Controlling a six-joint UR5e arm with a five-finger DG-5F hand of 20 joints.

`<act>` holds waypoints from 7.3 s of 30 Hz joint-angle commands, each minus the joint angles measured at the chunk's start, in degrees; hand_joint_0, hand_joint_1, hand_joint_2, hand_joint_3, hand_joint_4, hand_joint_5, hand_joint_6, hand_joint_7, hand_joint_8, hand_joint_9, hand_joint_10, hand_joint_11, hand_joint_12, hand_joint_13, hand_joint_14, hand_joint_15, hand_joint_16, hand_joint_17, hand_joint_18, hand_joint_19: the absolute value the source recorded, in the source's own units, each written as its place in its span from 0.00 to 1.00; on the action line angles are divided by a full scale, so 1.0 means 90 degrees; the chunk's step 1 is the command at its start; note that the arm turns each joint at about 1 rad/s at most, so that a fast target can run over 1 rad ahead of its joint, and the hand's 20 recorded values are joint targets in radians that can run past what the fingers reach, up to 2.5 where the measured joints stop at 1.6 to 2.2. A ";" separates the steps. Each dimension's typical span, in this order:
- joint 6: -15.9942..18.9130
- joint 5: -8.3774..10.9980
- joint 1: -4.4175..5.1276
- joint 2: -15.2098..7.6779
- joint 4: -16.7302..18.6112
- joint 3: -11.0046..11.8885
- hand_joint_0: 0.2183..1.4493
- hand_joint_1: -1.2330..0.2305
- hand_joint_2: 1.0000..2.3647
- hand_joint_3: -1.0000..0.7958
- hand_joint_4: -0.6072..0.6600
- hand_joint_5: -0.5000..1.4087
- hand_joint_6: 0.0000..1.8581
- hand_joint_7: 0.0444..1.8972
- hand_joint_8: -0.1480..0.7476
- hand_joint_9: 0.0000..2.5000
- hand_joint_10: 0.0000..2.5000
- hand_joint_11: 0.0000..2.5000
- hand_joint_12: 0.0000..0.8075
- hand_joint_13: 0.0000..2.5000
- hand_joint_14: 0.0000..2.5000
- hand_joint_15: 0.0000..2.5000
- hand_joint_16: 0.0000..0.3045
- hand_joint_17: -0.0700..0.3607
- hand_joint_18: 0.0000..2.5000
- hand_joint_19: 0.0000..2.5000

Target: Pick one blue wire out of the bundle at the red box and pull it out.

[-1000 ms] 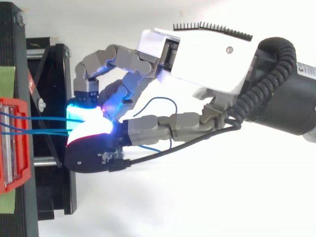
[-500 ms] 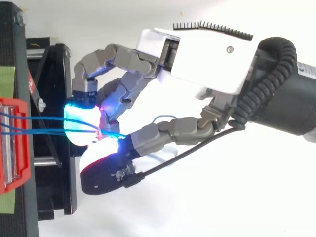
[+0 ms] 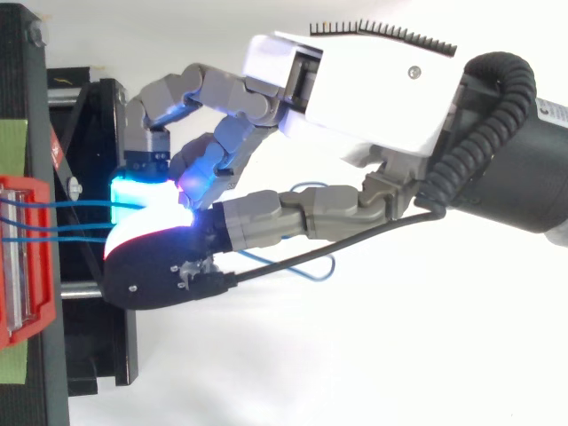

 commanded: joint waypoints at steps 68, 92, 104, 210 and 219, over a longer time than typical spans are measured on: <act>0.0004 -0.0001 -0.0001 0.0007 -0.0046 0.0000 0.31 0.48 0.01 0.34 0.71 0.18 0.46 0.60 0.66 0.43 0.01 0.33 0.60 0.34 0.01 0.18 0.20 0.49 0.35 0.24; -0.0016 -0.0001 -0.0001 -0.0003 -0.0016 0.0000 0.31 0.32 0.02 0.49 0.71 0.17 0.48 0.61 0.67 0.42 0.01 0.35 0.62 0.35 0.01 0.18 0.21 0.49 0.37 0.24; -0.0016 -0.0001 -0.0001 0.0007 -0.0016 0.0000 0.34 0.25 0.01 0.42 0.70 0.16 0.48 0.59 0.64 0.38 0.01 0.35 0.60 0.32 0.01 0.18 0.20 0.49 0.35 0.23; -0.0025 0.0038 -0.0010 0.0007 -0.0056 -0.0010 0.31 0.32 0.02 0.57 0.70 0.20 0.47 0.69 0.70 0.46 0.01 0.34 0.63 0.32 0.00 0.17 0.23 0.52 0.37 0.22; -0.0025 0.0009 -0.0010 -0.0003 -0.0192 -0.0010 0.31 0.32 0.02 0.56 0.70 0.20 0.48 0.69 0.69 0.45 0.01 0.34 0.63 0.32 0.01 0.16 0.23 0.52 0.37 0.22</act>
